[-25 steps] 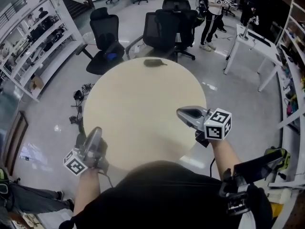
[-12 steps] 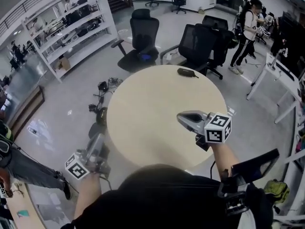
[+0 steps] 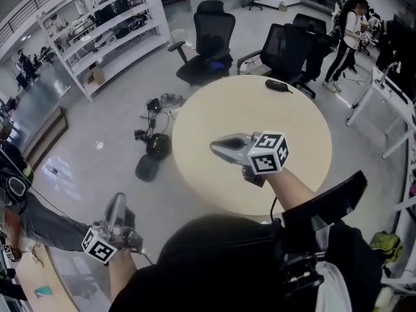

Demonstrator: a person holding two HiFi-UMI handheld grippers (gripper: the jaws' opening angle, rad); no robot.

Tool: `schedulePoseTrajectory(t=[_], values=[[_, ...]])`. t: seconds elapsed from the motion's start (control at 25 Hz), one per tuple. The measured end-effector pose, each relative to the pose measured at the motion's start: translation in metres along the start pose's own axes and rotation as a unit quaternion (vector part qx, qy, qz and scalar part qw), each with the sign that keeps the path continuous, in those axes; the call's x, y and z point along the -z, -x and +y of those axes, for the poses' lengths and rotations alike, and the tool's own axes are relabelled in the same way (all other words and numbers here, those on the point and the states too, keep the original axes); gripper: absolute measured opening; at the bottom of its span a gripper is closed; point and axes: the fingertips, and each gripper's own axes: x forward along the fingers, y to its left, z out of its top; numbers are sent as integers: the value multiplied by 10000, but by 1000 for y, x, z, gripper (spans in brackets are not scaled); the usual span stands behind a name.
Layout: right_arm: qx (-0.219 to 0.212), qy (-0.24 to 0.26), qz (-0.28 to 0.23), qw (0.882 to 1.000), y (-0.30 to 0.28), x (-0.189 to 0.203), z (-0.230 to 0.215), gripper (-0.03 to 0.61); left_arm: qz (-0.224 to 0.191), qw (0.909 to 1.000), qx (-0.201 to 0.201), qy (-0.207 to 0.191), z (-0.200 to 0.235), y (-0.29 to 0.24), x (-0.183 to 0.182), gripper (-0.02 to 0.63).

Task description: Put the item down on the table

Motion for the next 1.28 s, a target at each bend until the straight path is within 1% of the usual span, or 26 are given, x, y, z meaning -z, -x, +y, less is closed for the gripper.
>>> schedulePoseTrajectory(t=[0.2, 0.32, 0.44, 0.6, 0.72, 0.8, 0.96, 1.08, 1.28], values=[[-254, 0, 195, 9995, -77, 1, 32, 14, 35, 9992, -342, -180, 33, 59, -19, -2], [-468, -44, 255, 9986, -115, 4, 50, 14, 64, 9981, -592, -160, 53, 87, -23, 0], [-711, -45, 323, 9969, -136, 8, 56, 14, 14, 9961, -878, -124, 65, 102, -20, -2], [-1154, 58, 346, 9927, -148, 2, 50, 14, -180, 9919, -1234, -255, 65, 98, -20, -1], [-1527, 110, 384, 9875, -145, -3, 43, 14, -399, 9867, -1560, -205, 51, 91, -11, 0], [-1734, 245, 383, 9838, -140, -6, 37, 13, -453, 9840, -1715, -187, 45, 82, -3, 0], [-1856, 353, 493, 9808, -132, 4, 8, 12, -474, 9793, -1961, -142, 47, 55, 14, 0], [-1882, 350, 543, 9800, -126, 11, -8, 12, -399, 9775, -2055, -257, 42, 42, 24, -2], [-1873, 441, 415, 9804, -128, 5, -13, 12, -442, 9763, -2077, -411, 40, 36, 16, 0]])
